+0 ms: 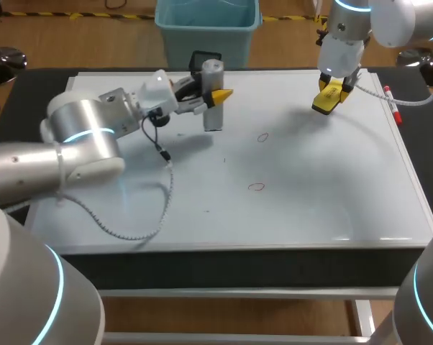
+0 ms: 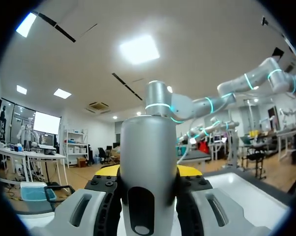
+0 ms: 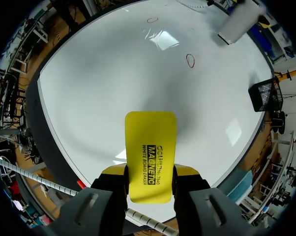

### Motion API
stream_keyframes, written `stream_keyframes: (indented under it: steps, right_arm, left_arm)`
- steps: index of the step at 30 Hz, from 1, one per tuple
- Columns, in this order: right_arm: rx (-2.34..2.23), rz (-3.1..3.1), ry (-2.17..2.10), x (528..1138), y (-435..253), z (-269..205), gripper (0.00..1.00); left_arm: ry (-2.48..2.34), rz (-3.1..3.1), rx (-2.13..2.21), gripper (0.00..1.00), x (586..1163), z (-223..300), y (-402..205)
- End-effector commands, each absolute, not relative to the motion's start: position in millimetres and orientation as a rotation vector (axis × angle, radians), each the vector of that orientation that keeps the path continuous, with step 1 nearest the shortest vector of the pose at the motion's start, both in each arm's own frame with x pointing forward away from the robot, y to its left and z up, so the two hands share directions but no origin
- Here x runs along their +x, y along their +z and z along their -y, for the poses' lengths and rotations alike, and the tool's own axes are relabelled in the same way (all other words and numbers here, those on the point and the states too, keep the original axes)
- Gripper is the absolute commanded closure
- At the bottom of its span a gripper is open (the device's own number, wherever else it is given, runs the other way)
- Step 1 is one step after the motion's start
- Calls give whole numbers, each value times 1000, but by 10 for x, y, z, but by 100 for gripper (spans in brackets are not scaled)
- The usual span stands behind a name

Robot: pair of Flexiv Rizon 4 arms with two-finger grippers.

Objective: Pick up the inspection probe, press it on each red-marked spot on the whiteboard one by one, put down the probe, pick up the eraser, and wipe off all the red marks.

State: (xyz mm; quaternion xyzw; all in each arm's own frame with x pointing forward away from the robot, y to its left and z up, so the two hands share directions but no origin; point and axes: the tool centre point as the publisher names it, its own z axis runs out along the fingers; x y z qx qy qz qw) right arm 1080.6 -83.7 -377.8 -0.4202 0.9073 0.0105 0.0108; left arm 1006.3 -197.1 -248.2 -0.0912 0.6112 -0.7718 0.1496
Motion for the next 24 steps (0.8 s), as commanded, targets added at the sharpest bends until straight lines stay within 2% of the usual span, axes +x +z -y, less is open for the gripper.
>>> stream_keyframes:
  steps: [1, 14, 24]
  right_arm:
    - [-1314, -2831, 29, 10806, -3768, 844, 100]
    - [-1314, -2831, 29, 10806, -3768, 844, 100]
    - [-1314, -2831, 29, 10806, -3768, 844, 100]
  left_arm:
    - [-2147, -1731, -353, 100, 9924, 1615, -2400]
    - [-2080, -1678, -427, 100, 9976, 1046, -2397]
    - [-2060, -1665, -452, 100, 10004, 889, -2402]
